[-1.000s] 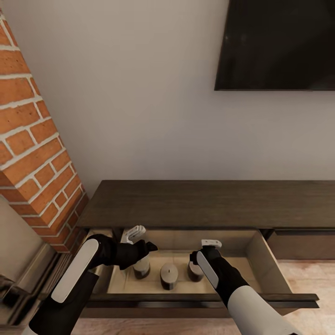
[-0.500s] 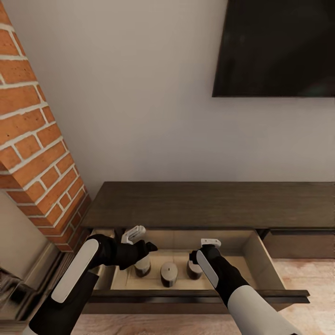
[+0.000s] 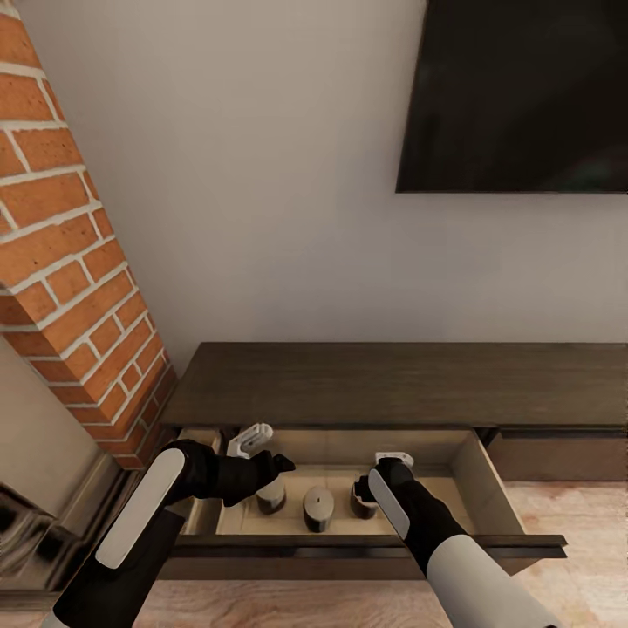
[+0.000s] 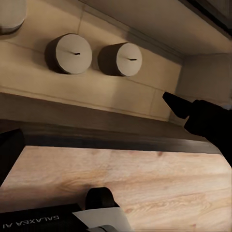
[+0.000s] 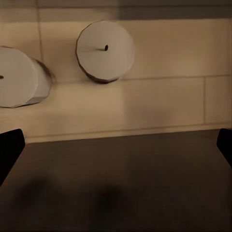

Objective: Place each of the two pumpkins and all three candles from the living room inside a cabinet in the living room (use any cabinet), then make sure every cabinet is closed, and position the cauldron so it is next to a table in the living room.

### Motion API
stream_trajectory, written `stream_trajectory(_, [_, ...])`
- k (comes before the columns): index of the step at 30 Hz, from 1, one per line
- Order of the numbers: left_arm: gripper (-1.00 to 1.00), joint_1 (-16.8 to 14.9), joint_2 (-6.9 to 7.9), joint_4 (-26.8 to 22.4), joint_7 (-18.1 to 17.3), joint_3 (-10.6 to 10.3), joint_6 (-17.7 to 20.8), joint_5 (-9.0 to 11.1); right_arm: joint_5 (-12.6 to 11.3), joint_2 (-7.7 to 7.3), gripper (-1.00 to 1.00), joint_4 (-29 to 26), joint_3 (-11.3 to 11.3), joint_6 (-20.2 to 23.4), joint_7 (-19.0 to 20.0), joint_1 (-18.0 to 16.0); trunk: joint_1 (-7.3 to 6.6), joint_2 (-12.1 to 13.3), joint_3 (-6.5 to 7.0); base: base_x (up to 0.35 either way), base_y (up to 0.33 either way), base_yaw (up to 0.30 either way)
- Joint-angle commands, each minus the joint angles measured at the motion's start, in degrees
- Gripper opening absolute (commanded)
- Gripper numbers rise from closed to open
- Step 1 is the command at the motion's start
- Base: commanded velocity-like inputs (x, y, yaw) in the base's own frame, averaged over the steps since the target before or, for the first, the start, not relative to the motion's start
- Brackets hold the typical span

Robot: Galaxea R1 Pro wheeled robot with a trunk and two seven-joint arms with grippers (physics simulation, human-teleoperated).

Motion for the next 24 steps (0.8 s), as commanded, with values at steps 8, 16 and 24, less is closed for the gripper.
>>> stream_trajectory(8, [1.0, -0.05, 0.0, -0.05, 0.6, -0.05, 0.07, 0.5, -0.61, 0.06, 1.0, -0.05, 0.25, 0.04, -0.5, -0.04, -1.77, 3.2, 1.39, -0.007, 0.002, 0.0])
stream_trajectory(16, [1.0, -0.05, 0.05, -0.02, 0.6, -0.05, 0.05, 0.5, -0.61, 0.39, 1.0, -0.05, 0.4, -0.02, -0.5, -0.04, -3.53, 6.41, 2.83, -0.06, 0.021, 0.0])
stream_trajectory(24, [1.0, -0.05, -0.03, -0.05, 0.6, -0.05, 0.06, 0.5, -0.61, 0.46, 1.0, -0.05, 0.42, -0.05, -0.49, -0.04, -5.29, 9.62, 4.26, -0.278, 0.125, 0.0])
